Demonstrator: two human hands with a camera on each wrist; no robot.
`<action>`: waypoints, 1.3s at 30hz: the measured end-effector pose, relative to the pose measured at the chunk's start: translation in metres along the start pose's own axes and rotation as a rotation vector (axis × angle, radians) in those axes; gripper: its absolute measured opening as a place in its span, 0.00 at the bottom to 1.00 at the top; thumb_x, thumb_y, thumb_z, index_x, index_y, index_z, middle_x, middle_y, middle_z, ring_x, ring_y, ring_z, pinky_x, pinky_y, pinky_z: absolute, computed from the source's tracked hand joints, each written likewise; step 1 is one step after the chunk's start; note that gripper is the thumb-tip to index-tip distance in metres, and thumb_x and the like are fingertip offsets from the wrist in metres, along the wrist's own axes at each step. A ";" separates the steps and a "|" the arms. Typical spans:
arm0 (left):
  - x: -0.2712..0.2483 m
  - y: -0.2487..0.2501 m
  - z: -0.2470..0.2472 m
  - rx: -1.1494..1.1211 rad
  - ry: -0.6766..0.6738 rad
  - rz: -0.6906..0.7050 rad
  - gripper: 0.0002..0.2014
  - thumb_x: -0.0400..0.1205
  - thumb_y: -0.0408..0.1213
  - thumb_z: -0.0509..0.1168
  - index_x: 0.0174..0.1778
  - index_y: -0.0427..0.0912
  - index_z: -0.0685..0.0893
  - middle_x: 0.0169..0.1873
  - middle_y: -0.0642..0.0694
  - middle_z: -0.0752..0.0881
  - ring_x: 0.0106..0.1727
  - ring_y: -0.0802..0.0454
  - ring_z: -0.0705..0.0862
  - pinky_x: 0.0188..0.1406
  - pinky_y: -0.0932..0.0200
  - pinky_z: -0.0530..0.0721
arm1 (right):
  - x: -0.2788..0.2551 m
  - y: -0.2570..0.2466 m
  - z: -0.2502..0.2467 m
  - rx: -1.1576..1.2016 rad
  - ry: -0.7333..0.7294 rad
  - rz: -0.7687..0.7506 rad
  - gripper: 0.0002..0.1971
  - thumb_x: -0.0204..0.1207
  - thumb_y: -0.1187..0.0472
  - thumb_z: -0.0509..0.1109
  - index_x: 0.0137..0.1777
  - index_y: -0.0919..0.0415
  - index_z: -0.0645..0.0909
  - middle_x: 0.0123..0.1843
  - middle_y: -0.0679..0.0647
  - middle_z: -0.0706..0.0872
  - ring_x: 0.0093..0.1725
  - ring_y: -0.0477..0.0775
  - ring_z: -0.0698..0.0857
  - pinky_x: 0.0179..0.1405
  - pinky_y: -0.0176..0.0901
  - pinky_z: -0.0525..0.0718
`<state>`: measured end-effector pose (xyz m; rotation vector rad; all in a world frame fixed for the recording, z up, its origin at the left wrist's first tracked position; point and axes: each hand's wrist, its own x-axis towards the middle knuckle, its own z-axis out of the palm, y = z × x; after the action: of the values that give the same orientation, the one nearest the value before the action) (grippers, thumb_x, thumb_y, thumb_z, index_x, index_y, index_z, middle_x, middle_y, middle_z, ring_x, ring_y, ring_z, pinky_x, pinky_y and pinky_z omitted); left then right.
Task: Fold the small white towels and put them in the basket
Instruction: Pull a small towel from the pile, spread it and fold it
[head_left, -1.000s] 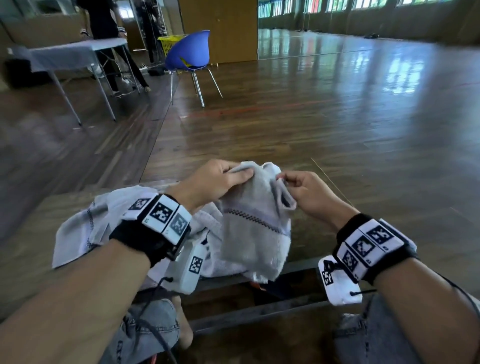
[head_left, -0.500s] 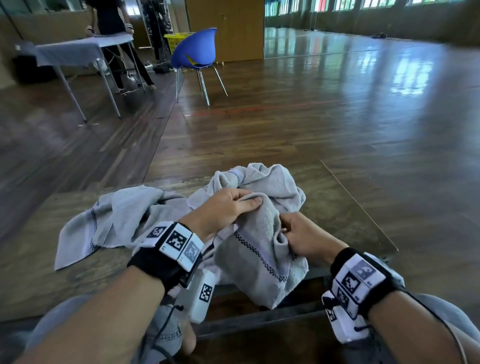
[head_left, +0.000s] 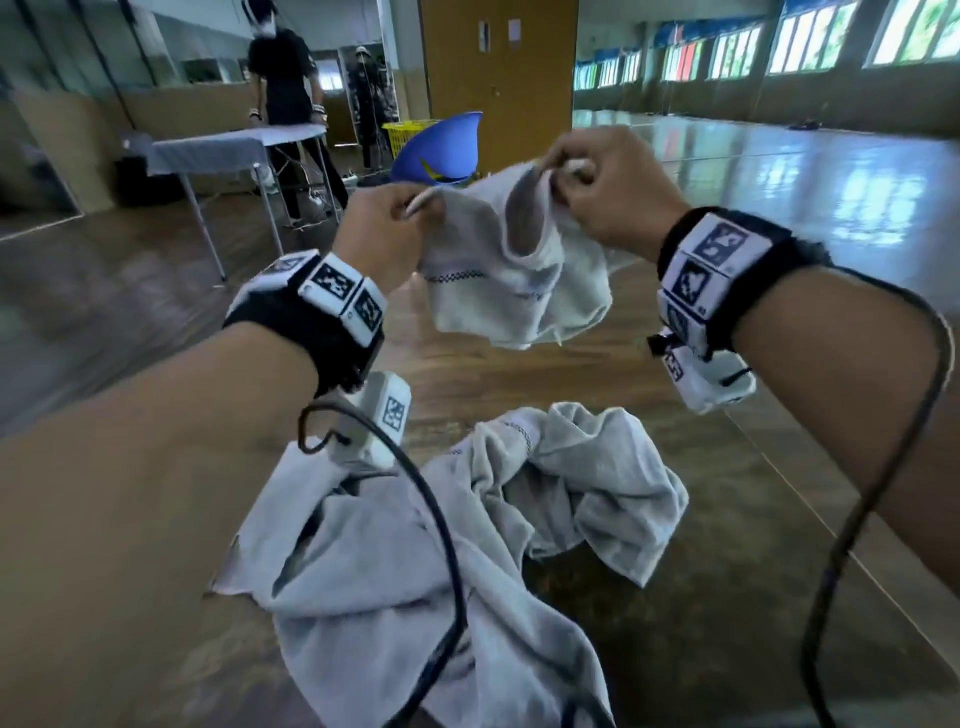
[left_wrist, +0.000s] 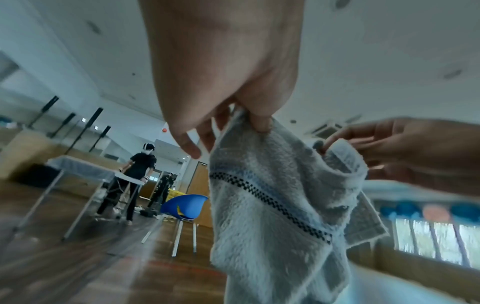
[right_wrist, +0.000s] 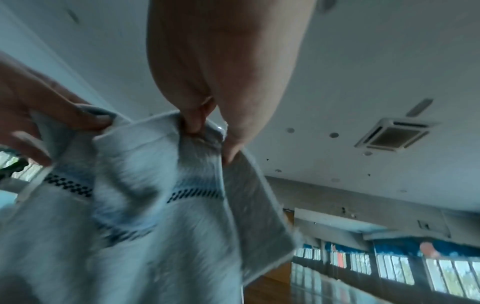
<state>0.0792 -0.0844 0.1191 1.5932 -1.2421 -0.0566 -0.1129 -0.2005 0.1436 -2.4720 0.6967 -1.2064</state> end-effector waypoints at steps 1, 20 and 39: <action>0.003 -0.011 -0.004 0.214 0.010 0.010 0.10 0.85 0.35 0.64 0.54 0.38 0.91 0.50 0.29 0.89 0.49 0.42 0.86 0.49 0.47 0.84 | 0.002 0.009 0.004 -0.034 -0.009 0.020 0.10 0.82 0.70 0.67 0.52 0.61 0.91 0.48 0.52 0.91 0.46 0.42 0.87 0.50 0.30 0.83; -0.028 -0.100 -0.006 0.369 0.005 -0.172 0.16 0.87 0.35 0.61 0.37 0.30 0.84 0.36 0.29 0.82 0.36 0.44 0.74 0.35 0.50 0.71 | -0.043 0.090 0.085 -0.016 0.089 0.390 0.08 0.80 0.66 0.71 0.47 0.58 0.92 0.44 0.54 0.92 0.50 0.54 0.87 0.46 0.38 0.81; -0.115 -0.046 -0.070 0.492 -0.320 -0.277 0.10 0.85 0.39 0.66 0.50 0.39 0.92 0.43 0.35 0.90 0.45 0.37 0.86 0.39 0.55 0.74 | -0.148 0.033 0.001 -0.129 -0.147 0.337 0.11 0.70 0.73 0.75 0.44 0.56 0.93 0.37 0.48 0.92 0.45 0.51 0.88 0.43 0.34 0.76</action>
<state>0.0990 0.0411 0.0556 2.2475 -1.3341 -0.2004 -0.2000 -0.1469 0.0311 -2.3845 1.1251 -0.8712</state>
